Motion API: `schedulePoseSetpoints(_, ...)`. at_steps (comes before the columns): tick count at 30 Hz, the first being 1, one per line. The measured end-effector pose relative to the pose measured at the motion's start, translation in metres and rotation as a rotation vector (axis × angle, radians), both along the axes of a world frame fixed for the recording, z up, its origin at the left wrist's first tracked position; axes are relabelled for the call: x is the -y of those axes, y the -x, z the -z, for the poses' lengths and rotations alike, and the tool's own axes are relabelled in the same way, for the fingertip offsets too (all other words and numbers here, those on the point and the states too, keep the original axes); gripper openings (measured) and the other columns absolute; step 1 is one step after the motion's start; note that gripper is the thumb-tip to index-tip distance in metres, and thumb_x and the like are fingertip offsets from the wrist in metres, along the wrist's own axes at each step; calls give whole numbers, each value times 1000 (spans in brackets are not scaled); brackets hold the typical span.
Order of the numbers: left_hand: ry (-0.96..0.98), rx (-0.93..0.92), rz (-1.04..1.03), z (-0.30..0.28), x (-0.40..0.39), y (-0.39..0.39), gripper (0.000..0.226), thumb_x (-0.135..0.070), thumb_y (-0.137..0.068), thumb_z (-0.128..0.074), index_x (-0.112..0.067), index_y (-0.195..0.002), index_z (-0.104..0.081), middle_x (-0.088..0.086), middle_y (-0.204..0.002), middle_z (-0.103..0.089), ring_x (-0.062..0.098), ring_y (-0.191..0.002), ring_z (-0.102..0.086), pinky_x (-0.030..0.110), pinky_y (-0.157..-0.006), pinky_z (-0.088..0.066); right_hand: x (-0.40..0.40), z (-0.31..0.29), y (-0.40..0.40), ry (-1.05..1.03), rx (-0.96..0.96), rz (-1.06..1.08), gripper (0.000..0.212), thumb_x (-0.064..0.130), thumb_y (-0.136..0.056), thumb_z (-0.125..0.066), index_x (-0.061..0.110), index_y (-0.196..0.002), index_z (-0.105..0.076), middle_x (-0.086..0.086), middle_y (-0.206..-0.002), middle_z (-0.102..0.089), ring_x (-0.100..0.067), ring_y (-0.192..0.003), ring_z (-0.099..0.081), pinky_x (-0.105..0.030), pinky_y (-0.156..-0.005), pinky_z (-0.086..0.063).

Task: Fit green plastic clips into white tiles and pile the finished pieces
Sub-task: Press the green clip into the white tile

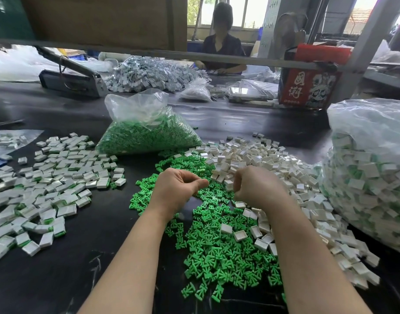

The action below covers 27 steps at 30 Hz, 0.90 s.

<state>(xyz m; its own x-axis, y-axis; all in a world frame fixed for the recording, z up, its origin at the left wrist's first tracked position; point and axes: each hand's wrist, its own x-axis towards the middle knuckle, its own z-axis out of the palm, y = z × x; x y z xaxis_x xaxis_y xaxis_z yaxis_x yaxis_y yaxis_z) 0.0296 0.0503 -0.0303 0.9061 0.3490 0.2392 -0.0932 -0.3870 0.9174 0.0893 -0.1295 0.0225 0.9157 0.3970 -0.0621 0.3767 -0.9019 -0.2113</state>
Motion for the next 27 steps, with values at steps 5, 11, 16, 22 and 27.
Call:
schedulePoseSetpoints(5, -17, -37, 51, -2, 5, 3, 43, -52, -86, -60, -17, -65, -76, -2, -59, -69, 0, -38, -49, 9, -41, -36, 3, -1, 2, 121, -77, 19, 14, 18, -82, -71, 18, -96, -69, 2, -94, -69, -19, -87, -66, -38, -82, -58)
schedulePoseSetpoints(11, -288, -96, 156, 0, 8, 2, 42, -8, -98, -56, -26, -135, -56, -9, -107, -62, 0, -64, -52, 19, -62, -46, 8, -4, 3, 120, -112, -67, 17, 12, -84, -69, 19, -99, -72, 0, -98, -70, -17, -86, -67, -37, -80, -60)
schedulePoseSetpoints(16, -150, -86, 207, -3, 11, 1, 27, -18, -93, -67, -26, -118, -66, -5, -101, -66, 15, -82, -64, 23, -69, -56, 5, 3, -1, -120, -106, -124, 9, 21, -83, -75, 21, -90, -68, 4, -90, -70, -12, -83, -67, -32, -82, -59)
schedulePoseSetpoints(22, 187, -43, 263, -7, 15, 1, 21, -32, -72, -80, -22, -90, -73, -5, -75, -75, 3, -68, -69, 13, -58, -50, -11, 3, 6, -537, -58, -190, 15, 16, -79, -79, 23, -80, -66, 4, -82, -69, -10, -76, -66, -33, -78, -60)
schedulePoseSetpoints(27, 378, 15, 163, -4, 2, 0, 27, -27, -70, -80, -11, -89, -71, 7, -80, -76, 13, -72, -71, 18, -63, -53, -8, 15, 2, -558, -123, -168, 32, 10, -81, -76, 21, -109, -67, 4, -88, -70, -8, -75, -67, -24, -73, -59)
